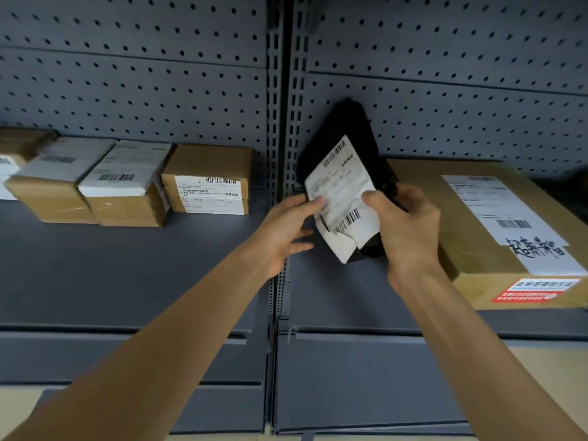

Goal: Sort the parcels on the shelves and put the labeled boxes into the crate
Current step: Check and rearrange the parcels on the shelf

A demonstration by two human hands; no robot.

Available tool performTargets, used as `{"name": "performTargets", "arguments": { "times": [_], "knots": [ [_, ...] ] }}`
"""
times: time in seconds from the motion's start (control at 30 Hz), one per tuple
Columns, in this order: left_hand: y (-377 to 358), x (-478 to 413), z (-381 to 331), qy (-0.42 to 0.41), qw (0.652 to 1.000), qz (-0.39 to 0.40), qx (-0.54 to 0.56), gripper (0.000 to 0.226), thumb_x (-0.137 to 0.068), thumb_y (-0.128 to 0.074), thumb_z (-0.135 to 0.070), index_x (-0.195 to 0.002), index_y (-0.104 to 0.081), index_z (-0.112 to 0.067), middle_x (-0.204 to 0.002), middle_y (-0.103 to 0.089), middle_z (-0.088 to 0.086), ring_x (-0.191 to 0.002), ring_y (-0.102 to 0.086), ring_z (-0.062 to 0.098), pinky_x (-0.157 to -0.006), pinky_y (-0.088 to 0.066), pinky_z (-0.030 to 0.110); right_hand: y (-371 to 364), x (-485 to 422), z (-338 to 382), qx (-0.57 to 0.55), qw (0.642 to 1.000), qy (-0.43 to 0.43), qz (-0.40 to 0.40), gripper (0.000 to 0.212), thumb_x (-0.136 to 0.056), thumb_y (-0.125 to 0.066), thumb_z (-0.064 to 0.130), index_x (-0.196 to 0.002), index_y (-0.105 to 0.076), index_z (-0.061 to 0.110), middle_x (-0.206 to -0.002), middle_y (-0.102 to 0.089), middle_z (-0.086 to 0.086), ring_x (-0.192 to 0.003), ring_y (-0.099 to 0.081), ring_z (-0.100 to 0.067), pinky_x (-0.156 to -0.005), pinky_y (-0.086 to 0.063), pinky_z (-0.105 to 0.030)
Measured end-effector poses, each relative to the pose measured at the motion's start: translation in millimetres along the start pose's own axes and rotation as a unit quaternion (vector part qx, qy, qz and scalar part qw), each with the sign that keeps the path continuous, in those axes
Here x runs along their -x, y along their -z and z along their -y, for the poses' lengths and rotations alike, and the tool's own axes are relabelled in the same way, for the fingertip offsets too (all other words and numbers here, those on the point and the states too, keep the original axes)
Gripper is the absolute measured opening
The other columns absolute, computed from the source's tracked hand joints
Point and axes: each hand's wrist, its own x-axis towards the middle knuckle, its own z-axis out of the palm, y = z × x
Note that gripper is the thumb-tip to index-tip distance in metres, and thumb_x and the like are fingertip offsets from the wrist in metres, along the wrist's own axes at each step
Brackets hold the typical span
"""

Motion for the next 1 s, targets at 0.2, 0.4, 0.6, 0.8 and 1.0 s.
{"name": "performTargets", "arguments": {
  "times": [0.2,0.4,0.6,0.8,1.0],
  "knots": [
    [16,2,5,-0.031,0.995,-0.046,0.082,0.047,-0.085,-0.067,-0.005,-0.128,-0.051,-0.019,-0.114,-0.069,0.003,-0.094,-0.068,0.019,-0.075,-0.057,0.037,3,0,-16,-0.087,0.982,-0.118,0.115,0.047,-0.085,-0.066,0.012,-0.127,-0.048,0.024,-0.11,-0.067,-0.007,-0.089,-0.067,-0.019,-0.066,-0.056,-0.035],
    [38,7,1,-0.083,0.992,-0.094,0.003,0.051,-0.082,-0.07,-0.003,-0.129,-0.055,-0.015,-0.11,-0.072,-0.001,-0.093,-0.07,0.012,-0.071,-0.056,0.024,-13,0,-37,0.017,0.984,-0.124,0.124,0.013,-0.085,-0.069,0.021,-0.094,-0.064,0.013,-0.102,-0.073,-0.006,-0.082,-0.07,-0.015,-0.06,-0.055,-0.026],
    [59,15,8,-0.096,0.987,-0.082,-0.096,0.028,-0.091,-0.063,-0.014,-0.118,-0.065,-0.016,-0.104,-0.071,-0.007,-0.071,-0.065,-0.013,-0.059,-0.045,-0.001,-35,-1,-56,0.067,0.987,-0.118,0.084,0.016,-0.084,-0.07,0.026,-0.092,-0.067,0.013,-0.093,-0.073,-0.006,-0.084,-0.07,-0.019,-0.068,-0.058,-0.034],
    [78,9,17,-0.086,0.971,-0.046,-0.219,0.031,-0.094,-0.057,-0.018,-0.122,-0.065,-0.027,-0.109,-0.069,-0.014,-0.096,-0.061,-0.006,-0.072,-0.044,0.001,-52,3,-54,0.177,0.982,-0.048,0.052,0.018,-0.086,-0.064,0.025,-0.068,-0.061,0.025,-0.073,-0.067,0.005,-0.071,-0.063,-0.014,-0.064,-0.054,-0.026],
    [82,-10,30,-0.069,0.899,-0.14,-0.409,0.029,-0.088,-0.047,-0.048,-0.108,-0.065,-0.038,-0.104,-0.071,-0.007,-0.122,-0.044,0.025,-0.085,-0.023,0.03,-60,-1,-48,0.262,0.961,-0.049,0.069,0.029,-0.09,-0.057,0.028,-0.063,-0.058,0.018,-0.066,-0.058,-0.001,-0.069,-0.053,-0.019,-0.051,-0.038,-0.028]
  ]
}}
